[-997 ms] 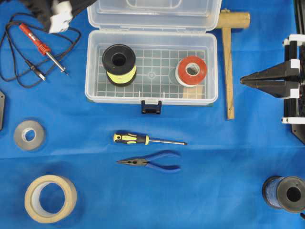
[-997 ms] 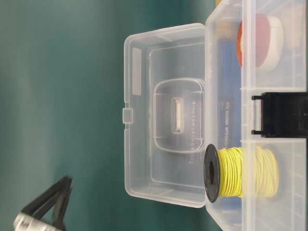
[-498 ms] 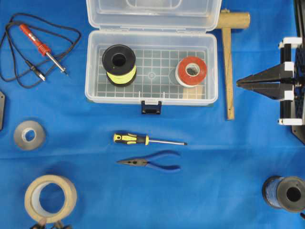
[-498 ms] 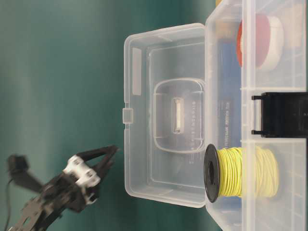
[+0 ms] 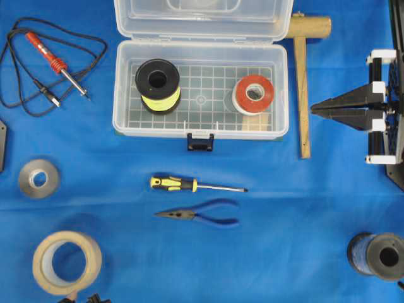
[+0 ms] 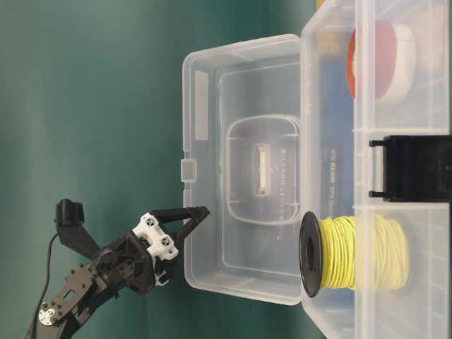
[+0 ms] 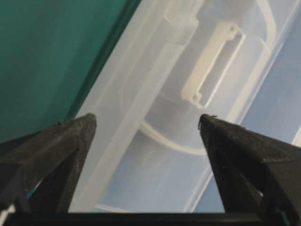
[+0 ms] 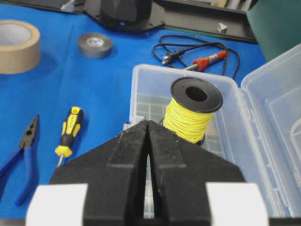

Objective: Close the tool box with the left arm.

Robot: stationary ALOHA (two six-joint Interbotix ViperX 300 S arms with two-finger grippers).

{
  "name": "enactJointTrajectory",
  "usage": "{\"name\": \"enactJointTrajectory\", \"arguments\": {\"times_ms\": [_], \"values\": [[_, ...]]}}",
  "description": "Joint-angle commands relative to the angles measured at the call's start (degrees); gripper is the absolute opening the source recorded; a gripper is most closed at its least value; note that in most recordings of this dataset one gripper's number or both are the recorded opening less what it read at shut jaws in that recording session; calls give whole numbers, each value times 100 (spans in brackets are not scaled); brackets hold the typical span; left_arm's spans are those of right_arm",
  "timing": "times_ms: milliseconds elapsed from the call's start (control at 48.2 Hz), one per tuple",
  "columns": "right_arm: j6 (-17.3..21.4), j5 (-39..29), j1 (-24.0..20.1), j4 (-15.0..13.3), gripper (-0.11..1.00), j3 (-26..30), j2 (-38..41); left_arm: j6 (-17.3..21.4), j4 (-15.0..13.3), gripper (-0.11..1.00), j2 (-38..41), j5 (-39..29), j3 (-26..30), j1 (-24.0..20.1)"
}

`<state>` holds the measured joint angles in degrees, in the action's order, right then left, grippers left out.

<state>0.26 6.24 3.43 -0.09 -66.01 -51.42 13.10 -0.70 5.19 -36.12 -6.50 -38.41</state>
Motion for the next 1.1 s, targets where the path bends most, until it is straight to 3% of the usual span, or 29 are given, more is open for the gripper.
{"name": "enactJointTrajectory", "arguments": {"times_ms": [0, 415, 789, 1080], "values": [[9, 18, 35, 18, 0, 70, 35, -9, -26, 91, -97, -97, 114, 176], [0, 0, 105, 18, 0, 70, 35, -53, -62, 90, -466, -765, 44, 773], [0, 0, 176, 18, 0, 88, 9, -352, -79, 90, -1169, -1002, -624, 1485], [0, 0, 255, 18, 0, 105, -62, -773, -97, 90, -1740, -1002, -1187, 2294]]}}
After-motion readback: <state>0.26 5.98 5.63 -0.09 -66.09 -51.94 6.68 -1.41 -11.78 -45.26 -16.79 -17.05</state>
